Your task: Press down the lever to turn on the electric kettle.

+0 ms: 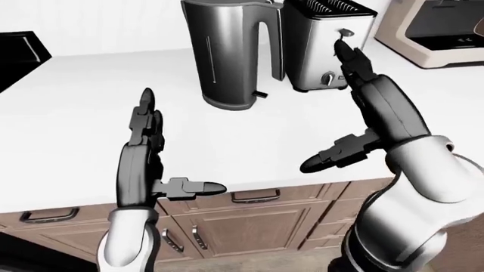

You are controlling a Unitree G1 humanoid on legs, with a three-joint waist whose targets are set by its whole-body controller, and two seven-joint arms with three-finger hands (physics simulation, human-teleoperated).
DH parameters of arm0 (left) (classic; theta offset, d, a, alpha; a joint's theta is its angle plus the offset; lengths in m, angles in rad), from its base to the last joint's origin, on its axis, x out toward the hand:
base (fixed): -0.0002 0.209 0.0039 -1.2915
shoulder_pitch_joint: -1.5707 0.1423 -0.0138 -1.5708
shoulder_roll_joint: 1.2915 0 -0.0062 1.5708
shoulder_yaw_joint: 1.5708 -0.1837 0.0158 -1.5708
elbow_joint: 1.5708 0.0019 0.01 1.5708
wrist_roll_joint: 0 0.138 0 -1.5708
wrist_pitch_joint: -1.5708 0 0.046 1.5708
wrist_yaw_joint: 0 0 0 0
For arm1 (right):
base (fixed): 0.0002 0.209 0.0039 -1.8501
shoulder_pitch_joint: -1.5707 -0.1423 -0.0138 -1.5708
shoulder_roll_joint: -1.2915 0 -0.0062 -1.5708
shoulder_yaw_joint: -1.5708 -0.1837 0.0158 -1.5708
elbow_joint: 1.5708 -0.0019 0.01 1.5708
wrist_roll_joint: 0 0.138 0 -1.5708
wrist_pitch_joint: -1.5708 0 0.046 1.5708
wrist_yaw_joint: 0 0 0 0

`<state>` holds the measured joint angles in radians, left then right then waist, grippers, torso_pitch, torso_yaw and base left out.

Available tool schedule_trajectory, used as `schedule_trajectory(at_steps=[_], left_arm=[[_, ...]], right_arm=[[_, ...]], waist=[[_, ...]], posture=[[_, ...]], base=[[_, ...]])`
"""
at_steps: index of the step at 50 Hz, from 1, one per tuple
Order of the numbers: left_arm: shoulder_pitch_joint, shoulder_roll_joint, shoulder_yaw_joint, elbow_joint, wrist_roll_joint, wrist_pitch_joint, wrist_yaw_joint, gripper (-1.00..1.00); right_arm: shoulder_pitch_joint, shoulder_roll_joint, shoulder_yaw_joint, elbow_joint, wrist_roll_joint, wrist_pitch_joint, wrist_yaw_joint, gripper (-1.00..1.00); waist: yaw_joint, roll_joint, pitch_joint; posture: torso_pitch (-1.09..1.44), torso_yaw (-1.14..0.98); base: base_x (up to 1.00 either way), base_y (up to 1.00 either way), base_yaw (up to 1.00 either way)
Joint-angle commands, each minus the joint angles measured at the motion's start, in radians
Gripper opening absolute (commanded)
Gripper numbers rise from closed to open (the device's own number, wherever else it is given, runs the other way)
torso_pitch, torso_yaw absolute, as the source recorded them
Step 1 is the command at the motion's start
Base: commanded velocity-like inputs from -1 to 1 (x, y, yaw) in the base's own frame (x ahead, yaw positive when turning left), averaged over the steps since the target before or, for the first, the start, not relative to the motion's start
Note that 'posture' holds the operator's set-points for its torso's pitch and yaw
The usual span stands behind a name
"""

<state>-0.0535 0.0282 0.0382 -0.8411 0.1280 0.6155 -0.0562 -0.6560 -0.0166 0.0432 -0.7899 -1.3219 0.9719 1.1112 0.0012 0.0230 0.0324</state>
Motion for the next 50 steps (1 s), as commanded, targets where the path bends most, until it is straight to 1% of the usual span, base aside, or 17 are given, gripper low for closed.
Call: schedule_trajectory(at_steps=[1,4,7,9,11,16,21,25,29,32,36,39,41,46,50], left_arm=[[-0.016,0.003,0.003,-0.033,0.001,-0.027,0.002,1.00],[-0.013,0.003,0.005,-0.032,-0.002,-0.031,0.002,1.00],[-0.013,0.003,0.006,-0.031,-0.002,-0.033,0.002,1.00],[-0.012,0.003,0.005,-0.031,-0.002,-0.032,0.002,1.00],[-0.012,0.003,0.004,-0.031,-0.001,-0.033,0.003,1.00],[-0.008,0.002,0.003,-0.031,0.000,-0.037,0.003,1.00],[-0.007,0.002,0.002,-0.029,0.000,-0.040,0.003,1.00],[-0.005,0.002,0.004,-0.025,-0.001,-0.045,0.002,1.00],[-0.001,0.001,0.003,-0.023,-0.001,-0.050,0.003,1.00],[-0.002,0.001,0.004,-0.024,-0.001,-0.048,0.003,1.00],[0.000,0.000,0.000,-0.023,0.001,-0.050,0.004,1.00],[0.002,0.000,0.002,-0.023,0.000,-0.052,0.003,1.00],[0.003,0.000,0.003,-0.019,-0.001,-0.056,0.003,1.00],[0.006,-0.001,0.002,-0.019,0.000,-0.059,0.004,1.00],[0.005,0.000,0.004,-0.021,-0.001,-0.057,0.004,1.00]], right_arm=[[-0.047,-0.004,0.002,-0.005,-0.067,-0.043,0.058,1.00],[-0.065,0.020,0.003,0.005,-0.104,-0.072,0.109,1.00],[-0.093,0.042,-0.002,0.002,-0.138,-0.071,0.157,1.00],[-0.099,0.047,-0.001,0.004,-0.153,-0.080,0.178,1.00],[-0.128,0.047,-0.013,0.000,-0.183,-0.074,0.225,1.00],[-0.176,0.050,-0.022,-0.015,-0.253,-0.078,0.324,1.00],[-0.211,0.070,-0.020,-0.020,-0.309,-0.094,0.384,1.00],[-0.261,0.052,-0.047,-0.024,-0.337,-0.093,0.429,1.00],[-0.285,0.047,-0.050,-0.043,-0.382,-0.106,0.493,1.00],[-0.263,0.053,-0.073,-0.039,-0.360,-0.167,0.503,1.00],[-0.220,0.077,-0.082,-0.037,-0.342,-0.222,0.502,1.00],[-0.209,0.118,-0.082,-0.035,-0.354,-0.257,0.502,1.00],[-0.211,0.153,-0.095,-0.037,-0.368,-0.289,0.502,1.00],[-0.172,0.287,-0.117,-0.066,-0.420,-0.411,0.503,1.00],[-0.149,0.370,-0.130,-0.082,-0.447,-0.487,0.503,1.00]], waist=[[0.000,-0.001,-0.020],[-0.002,0.003,-0.018],[-0.004,0.006,-0.019],[-0.005,0.007,-0.018],[-0.005,0.008,-0.018],[-0.006,0.009,-0.017],[-0.009,0.012,-0.016],[-0.010,0.013,-0.014],[-0.010,0.013,-0.012],[-0.012,0.014,-0.010],[-0.013,0.014,-0.012],[-0.014,0.016,-0.014],[-0.015,0.019,-0.013],[-0.017,0.024,-0.011],[-0.019,0.029,-0.012]], posture=[[0.00,0.00],[0.00,0.00],[0.00,0.00],[0.00,0.00],[0.00,0.00],[0.00,0.00],[0.00,0.00],[0.00,0.00],[0.00,0.00],[0.00,0.00],[0.00,0.00],[0.00,0.00],[0.00,0.00],[0.00,0.00],[0.00,0.00]], base=[[0.00,0.00,0.00],[0.00,0.00,0.00],[0.00,0.00,0.00],[0.00,0.00,0.00],[0.00,0.00,0.00],[0.00,0.00,0.00],[0.00,0.00,0.00],[0.00,0.00,0.00],[0.00,0.00,0.00],[0.00,0.00,0.00],[0.00,0.00,0.00],[0.00,0.00,0.00],[0.00,0.00,0.00],[0.00,0.00,0.00],[0.00,0.00,0.00]])
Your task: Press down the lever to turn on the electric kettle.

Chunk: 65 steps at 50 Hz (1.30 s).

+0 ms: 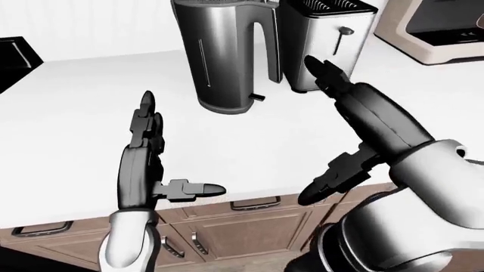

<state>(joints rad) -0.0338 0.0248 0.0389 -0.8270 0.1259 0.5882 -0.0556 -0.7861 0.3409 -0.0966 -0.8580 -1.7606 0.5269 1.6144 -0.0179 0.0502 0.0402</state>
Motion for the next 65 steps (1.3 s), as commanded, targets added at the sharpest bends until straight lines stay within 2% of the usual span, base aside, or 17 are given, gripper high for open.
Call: schedule_trajectory(at_steps=[1,7,15,20,23,27,29,35,41,45,52,57,65], left_arm=[[-0.013,0.003,0.002,-0.034,0.001,-0.032,0.004,1.00],[-0.010,0.002,0.003,-0.032,-0.001,-0.037,0.005,1.00],[-0.005,0.002,0.008,-0.034,-0.005,-0.040,0.004,1.00],[-0.010,0.002,0.007,-0.033,-0.006,-0.035,0.006,1.00],[-0.014,0.003,0.009,-0.033,-0.008,-0.032,0.006,1.00],[-0.016,0.003,0.008,-0.035,-0.008,-0.027,0.007,1.00],[-0.019,0.004,0.008,-0.038,-0.007,-0.022,0.008,1.00],[-0.025,0.005,0.008,-0.037,-0.008,-0.017,0.009,1.00],[-0.029,0.007,0.014,-0.042,-0.012,-0.010,0.008,1.00],[-0.027,0.007,0.012,-0.040,-0.012,-0.012,0.010,1.00],[-0.025,0.007,0.015,-0.038,-0.016,-0.016,0.010,1.00],[-0.027,0.008,0.017,-0.039,-0.016,-0.013,0.009,1.00],[-0.032,0.010,0.025,-0.037,-0.021,-0.011,0.009,1.00]], right_arm=[[-0.009,0.030,0.010,-0.015,-0.014,-0.059,0.000,1.00],[0.014,0.158,0.004,-0.018,-0.063,-0.176,0.000,1.00],[0.017,0.251,0.005,-0.010,-0.110,-0.258,0.000,1.00],[0.016,0.297,-0.020,0.005,-0.132,-0.338,0.000,1.00],[0.019,0.296,-0.036,0.022,-0.146,-0.389,0.000,1.00],[-0.067,0.332,-0.094,0.044,-0.197,-0.473,0.000,1.00],[-0.071,0.349,-0.109,0.039,-0.210,-0.522,0.000,1.00],[-0.083,0.322,-0.120,0.059,-0.211,-0.624,0.000,1.00],[0.012,0.323,-0.055,0.061,-0.212,-0.687,0.000,1.00],[0.013,0.318,-0.041,0.081,-0.212,-0.704,0.000,1.00],[-0.067,0.283,-0.082,0.160,-0.212,-0.721,0.000,1.00],[-0.079,0.262,-0.078,0.209,-0.212,-0.727,0.000,1.00],[-0.140,0.206,-0.122,0.294,-0.212,-0.736,-0.001,1.00]], waist=[[-0.001,0.002,-0.019],[-0.004,0.010,-0.019],[-0.008,0.018,-0.018],[-0.009,0.022,-0.017],[-0.009,0.023,-0.017],[-0.010,0.025,-0.017],[-0.011,0.027,-0.016],[-0.012,0.026,-0.015],[-0.014,0.026,-0.016],[-0.013,0.025,-0.018],[-0.015,0.024,-0.019],[-0.015,0.022,-0.019],[-0.014,0.018,-0.018]], posture=[[0.00,0.00],[0.00,0.00],[0.00,0.00],[0.00,0.00],[0.00,0.00],[0.00,0.00],[0.00,0.00],[0.00,0.00],[0.00,0.00],[0.00,0.00],[0.00,0.00],[0.00,0.00],[0.00,0.00]], base=[[0.00,0.00,0.00],[0.00,0.00,0.00],[0.00,0.00,0.00],[0.00,0.00,0.00],[0.00,0.00,0.00],[0.00,0.00,0.00],[0.00,0.00,0.00],[0.00,0.00,0.00],[0.00,0.00,0.00],[0.00,0.00,0.00],[0.00,0.00,0.00],[0.00,0.00,0.00],[0.00,0.00,0.00]])
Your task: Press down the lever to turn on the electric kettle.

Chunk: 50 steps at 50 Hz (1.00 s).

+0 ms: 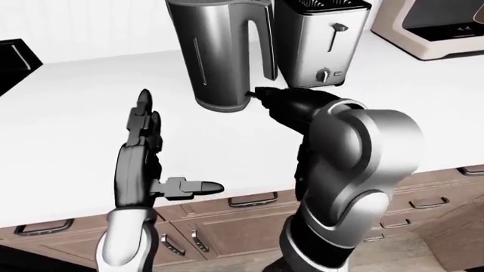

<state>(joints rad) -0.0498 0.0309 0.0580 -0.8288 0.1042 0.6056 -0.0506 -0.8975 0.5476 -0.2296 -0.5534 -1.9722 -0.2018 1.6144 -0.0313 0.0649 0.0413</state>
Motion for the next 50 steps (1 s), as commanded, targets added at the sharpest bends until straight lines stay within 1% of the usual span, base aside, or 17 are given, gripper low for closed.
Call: schedule_trajectory(at_steps=[1,5,7,10,14,23,26,29,35,38,40,46,50], left_arm=[[-0.018,0.004,0.003,-0.033,0.002,-0.029,0.005,1.00],[-0.015,0.003,0.002,-0.034,0.002,-0.030,0.005,1.00],[-0.012,0.003,0.000,-0.034,0.003,-0.034,0.005,1.00],[-0.014,0.003,0.002,-0.032,0.002,-0.033,0.005,1.00],[-0.010,0.003,0.001,-0.034,0.003,-0.035,0.005,1.00],[-0.010,0.002,0.000,-0.038,0.003,-0.031,0.007,1.00],[-0.007,0.002,0.000,-0.038,0.003,-0.034,0.007,1.00],[-0.006,0.001,0.001,-0.035,0.002,-0.037,0.007,1.00],[-0.001,0.000,0.002,-0.035,0.000,-0.042,0.008,1.00],[0.000,0.000,0.002,-0.033,-0.001,-0.044,0.009,1.00],[0.003,0.000,0.001,-0.035,-0.001,-0.045,0.009,1.00],[0.007,-0.001,0.005,-0.034,-0.004,-0.050,0.009,1.00],[0.008,-0.001,0.005,-0.031,-0.005,-0.054,0.009,1.00]], right_arm=[[-0.050,-0.009,-0.003,0.006,0.000,-0.006,-0.001,1.00],[-0.093,-0.029,-0.038,0.047,0.000,0.000,-0.001,1.00],[-0.080,-0.021,-0.044,0.055,0.000,-0.010,-0.001,1.00],[-0.111,-0.041,-0.071,0.086,0.000,-0.011,-0.001,1.00],[-0.138,-0.059,-0.078,0.126,0.000,0.000,-0.001,1.00],[-0.188,-0.103,-0.110,0.195,0.000,0.016,-0.001,1.00],[-0.188,-0.113,-0.108,0.212,0.000,0.018,-0.001,1.00],[-0.212,-0.133,-0.118,0.243,0.000,0.024,0.000,1.00],[-0.207,-0.138,-0.117,0.261,0.000,0.028,0.000,1.00],[-0.186,-0.134,-0.100,0.259,0.000,0.031,0.000,1.00],[-0.202,-0.141,-0.103,0.277,0.000,0.039,0.000,1.00],[-0.199,-0.149,-0.098,0.289,0.000,0.051,0.000,1.00],[-0.232,-0.162,-0.108,0.321,0.000,0.063,0.000,1.00]], waist=[[0.000,0.003,-0.019],[0.000,0.001,-0.019],[0.000,0.000,-0.018],[0.001,-0.001,-0.018],[0.001,-0.003,-0.018],[0.002,-0.006,-0.016],[0.003,-0.007,-0.015],[0.003,-0.008,-0.015],[0.004,-0.009,-0.014],[0.005,-0.010,-0.015],[0.006,-0.010,-0.015],[0.006,-0.010,-0.015],[0.006,-0.011,-0.016]], posture=[[0.00,0.00],[0.00,0.00],[0.00,0.00],[0.00,0.00],[0.00,0.00],[0.00,0.00],[0.00,0.00],[0.00,0.00],[0.00,0.00],[0.00,0.00],[0.00,0.00],[0.00,0.00],[0.00,0.00]], base=[[0.00,0.00,0.00],[0.00,0.00,0.00],[0.00,0.00,0.00],[0.00,0.00,0.00],[0.00,0.00,0.00],[0.00,0.00,0.00],[0.00,0.00,0.00],[0.00,0.00,0.00],[0.00,0.00,0.00],[0.00,0.00,0.00],[0.00,0.00,0.00],[0.00,0.00,0.00],[0.00,0.00,0.00]])
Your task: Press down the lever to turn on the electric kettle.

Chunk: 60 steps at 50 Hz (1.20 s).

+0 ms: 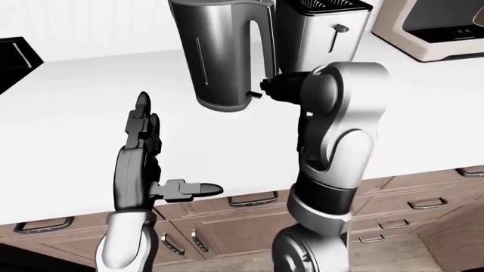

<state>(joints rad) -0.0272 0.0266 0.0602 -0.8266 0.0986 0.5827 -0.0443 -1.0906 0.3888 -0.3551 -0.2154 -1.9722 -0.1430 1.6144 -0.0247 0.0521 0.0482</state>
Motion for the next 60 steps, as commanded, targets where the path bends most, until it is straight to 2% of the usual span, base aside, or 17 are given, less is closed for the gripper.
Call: schedule_trajectory(at_steps=[1,9,17,25,43,50,60], left_arm=[[-0.014,0.003,0.003,-0.036,0.000,-0.030,0.003,1.00],[-0.016,0.003,0.005,-0.031,-0.003,-0.033,0.006,1.00],[-0.015,0.004,0.006,-0.030,-0.005,-0.036,0.007,1.00],[-0.011,0.003,0.008,-0.031,-0.008,-0.039,0.008,1.00],[-0.013,0.005,0.010,-0.033,-0.012,-0.035,0.010,1.00],[-0.014,0.005,0.014,-0.036,-0.015,-0.032,0.009,1.00],[-0.014,0.007,0.020,-0.034,-0.019,-0.035,0.009,1.00]], right_arm=[[-0.042,-0.007,0.015,-0.011,0.000,0.004,0.000,1.00],[-0.092,-0.046,0.001,0.072,0.000,0.014,0.000,1.00],[-0.088,-0.047,0.007,0.109,0.000,0.007,0.000,1.00],[-0.051,-0.031,0.043,0.117,0.000,0.020,0.000,1.00],[-0.142,-0.076,0.019,0.212,0.003,0.063,0.000,1.00],[-0.135,-0.164,0.104,0.282,0.078,0.153,0.000,1.00],[-0.124,-0.346,0.317,0.388,0.270,0.369,0.000,1.00]], waist=[[0.000,0.002,-0.023],[0.000,0.000,-0.023],[0.001,0.000,-0.023],[0.001,0.000,-0.024],[0.002,-0.001,-0.024],[0.002,-0.004,-0.025],[0.005,-0.011,-0.029]], posture=[[0.00,0.00],[0.00,0.00],[0.00,0.00],[0.00,0.00],[0.00,0.00],[0.00,0.00],[0.00,0.00]], base=[[0.00,0.00,0.00],[0.00,0.00,0.00],[0.00,0.00,0.00],[0.00,0.00,0.00],[0.00,0.00,0.00],[0.00,0.00,0.00],[0.00,0.00,0.00]])
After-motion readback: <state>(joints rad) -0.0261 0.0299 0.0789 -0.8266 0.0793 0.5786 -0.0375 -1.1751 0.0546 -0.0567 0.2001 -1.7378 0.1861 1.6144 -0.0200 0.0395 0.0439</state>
